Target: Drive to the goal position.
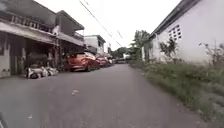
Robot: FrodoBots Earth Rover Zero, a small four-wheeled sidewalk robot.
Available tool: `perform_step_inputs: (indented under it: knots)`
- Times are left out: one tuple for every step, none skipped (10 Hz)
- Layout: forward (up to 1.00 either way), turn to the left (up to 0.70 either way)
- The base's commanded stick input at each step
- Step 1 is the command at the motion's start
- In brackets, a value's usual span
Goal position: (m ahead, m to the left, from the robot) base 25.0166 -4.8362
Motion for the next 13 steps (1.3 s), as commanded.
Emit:
perform_step_inputs:
  knots:
    - [0.70, 0.00]
    - [0.70, 0.00]
    - [0.70, 0.00]
    - [0.70, 0.00]
    - [0.70, 0.00]
    - [0.70, 0.00]
    - [0.70, 0.00]
    - [0.70, 0.00]
    - [0.70, 0.00]
    - [0.70, 0.00]
    - [0.70, 0.00]
    - [0.70, 0.00]
    - [0.70, 0.00]
